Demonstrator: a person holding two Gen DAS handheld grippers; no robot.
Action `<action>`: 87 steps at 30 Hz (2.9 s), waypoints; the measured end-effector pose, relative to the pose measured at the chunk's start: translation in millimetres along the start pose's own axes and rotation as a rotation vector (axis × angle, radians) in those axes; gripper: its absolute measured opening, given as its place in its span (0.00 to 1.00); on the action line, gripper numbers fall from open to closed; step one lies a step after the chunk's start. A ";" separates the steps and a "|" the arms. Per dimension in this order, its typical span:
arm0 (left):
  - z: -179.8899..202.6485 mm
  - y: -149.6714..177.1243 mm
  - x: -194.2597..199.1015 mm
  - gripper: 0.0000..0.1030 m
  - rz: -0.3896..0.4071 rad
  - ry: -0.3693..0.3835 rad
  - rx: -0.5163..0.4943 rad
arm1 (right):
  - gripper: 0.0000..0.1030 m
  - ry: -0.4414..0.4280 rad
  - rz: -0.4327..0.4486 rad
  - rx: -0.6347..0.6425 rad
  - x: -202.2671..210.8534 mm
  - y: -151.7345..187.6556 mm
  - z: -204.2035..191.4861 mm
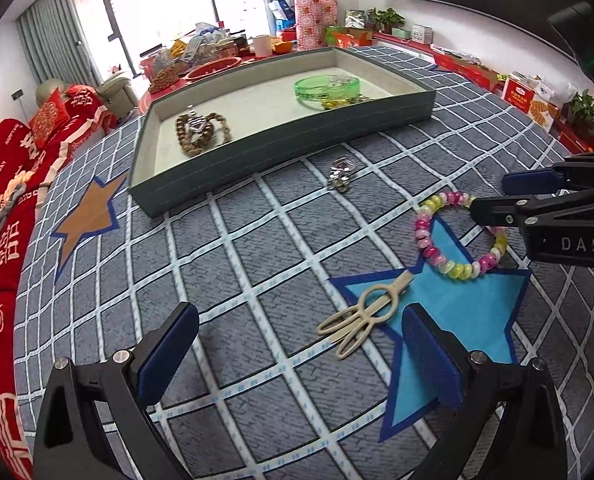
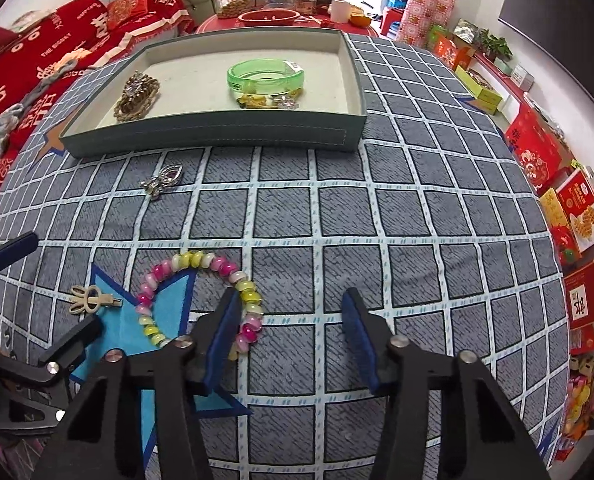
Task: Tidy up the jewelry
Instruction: 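Grasp the beige hair clip with the left tool while the right tool grasps the pastel bead bracelet, then carry the beige clip and bead bracelet into the tray and open both tools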
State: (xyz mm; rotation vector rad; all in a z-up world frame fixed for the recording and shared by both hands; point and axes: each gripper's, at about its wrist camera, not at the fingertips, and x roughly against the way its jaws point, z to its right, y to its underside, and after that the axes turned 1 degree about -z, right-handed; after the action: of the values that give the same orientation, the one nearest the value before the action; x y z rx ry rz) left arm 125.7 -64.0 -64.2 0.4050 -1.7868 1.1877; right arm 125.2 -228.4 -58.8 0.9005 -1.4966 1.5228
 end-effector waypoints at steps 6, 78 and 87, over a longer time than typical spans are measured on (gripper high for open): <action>10.6 -4.3 4.2 0.71 0.005 0.073 -0.039 | 0.16 -0.023 0.001 0.061 2.7 -0.3 -17.0; -85.0 -155.7 -46.7 0.34 0.096 -0.050 0.289 | 0.10 -0.214 0.125 -0.261 -18.5 -182.2 46.7; -78.3 -154.8 -73.6 0.34 0.049 -0.066 0.269 | 0.10 -0.205 0.079 -0.277 -54.0 -180.4 50.7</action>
State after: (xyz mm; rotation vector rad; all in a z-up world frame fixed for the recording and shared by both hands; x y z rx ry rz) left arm 309.9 -86.6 -31.6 0.5647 -1.7050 1.4713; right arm 308.9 -286.1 -28.1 0.8601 -1.8573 1.2656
